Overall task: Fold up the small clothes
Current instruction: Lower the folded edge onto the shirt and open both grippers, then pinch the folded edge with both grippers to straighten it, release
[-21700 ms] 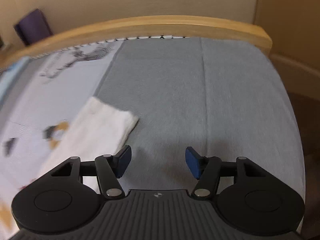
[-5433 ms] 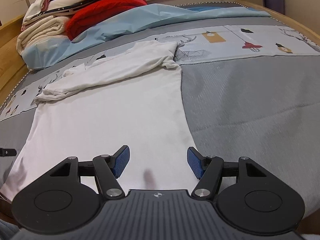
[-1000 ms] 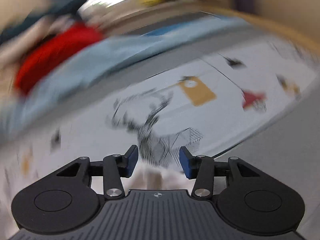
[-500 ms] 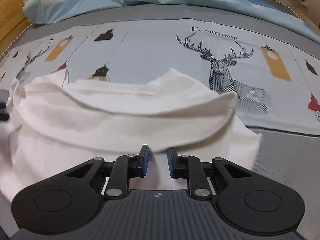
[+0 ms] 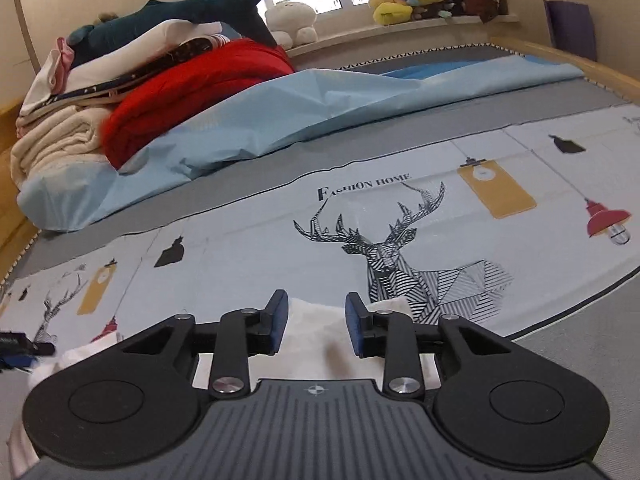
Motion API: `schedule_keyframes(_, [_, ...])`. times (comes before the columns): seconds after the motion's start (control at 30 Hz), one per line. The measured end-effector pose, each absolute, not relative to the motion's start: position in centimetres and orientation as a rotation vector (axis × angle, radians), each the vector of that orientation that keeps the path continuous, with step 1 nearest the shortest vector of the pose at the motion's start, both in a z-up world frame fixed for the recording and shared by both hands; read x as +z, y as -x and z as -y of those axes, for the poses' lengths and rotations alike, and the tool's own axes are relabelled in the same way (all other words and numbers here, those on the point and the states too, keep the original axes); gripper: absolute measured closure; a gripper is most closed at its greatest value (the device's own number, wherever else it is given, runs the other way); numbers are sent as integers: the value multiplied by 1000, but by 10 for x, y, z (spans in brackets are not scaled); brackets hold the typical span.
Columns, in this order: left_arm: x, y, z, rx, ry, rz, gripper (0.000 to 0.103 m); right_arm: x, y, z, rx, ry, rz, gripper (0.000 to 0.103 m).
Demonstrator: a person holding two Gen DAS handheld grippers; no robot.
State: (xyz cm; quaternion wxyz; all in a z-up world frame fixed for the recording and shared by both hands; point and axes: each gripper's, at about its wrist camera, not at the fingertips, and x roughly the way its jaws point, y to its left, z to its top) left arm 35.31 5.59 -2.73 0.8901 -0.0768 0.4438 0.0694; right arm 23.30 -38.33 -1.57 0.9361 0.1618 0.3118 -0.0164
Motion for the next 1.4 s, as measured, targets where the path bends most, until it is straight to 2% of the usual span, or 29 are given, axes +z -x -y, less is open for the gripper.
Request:
schedule_keyframes(0.1, [-14,-344,-67,158,152,-899,28,-12,-231,385,-53,-306,-668,64])
schedule_keyframes(0.2, [2,-328,-81,142,168,-885,21,-6,-223,389,-52,-326,-686,60])
schedule_keyframes(0.33, [13,-287,-95,93,126,-904,21,8,-196,389,-36,-291,-681,58])
schedule_keyframes(0.5, [19,-209,-101,1,74,-938,18,29,-128,372,0,-147,-680,45])
schedule_keyframes(0.67, [-4,-141,-101,-110,132,-1008,17,21,-56,375,27,-169,-713,44])
schedule_keyframes(0.73, [-16,-133,-94,-107,95,-1024,18,10,-39,382,1,-210,-753,44])
schedule_keyframes(0.83, [-28,-134,-88,-116,27,-1030,29,-1,-29,390,-47,-232,-801,44])
schedule_keyframes(0.9, [-32,-132,-87,-127,29,-1039,32,-4,-27,396,-63,-255,-805,44])
schedule_keyframes(1.13, [-22,-124,-70,-230,-20,-955,31,-21,-20,416,-82,-294,-865,44])
schedule_keyframes(1.3, [-32,-130,-55,-273,-79,-998,30,-30,-27,416,-76,-253,-891,44])
schedule_keyframes(1.4, [-40,-133,-50,-279,-100,-1014,33,-31,-38,407,-58,-219,-881,44])
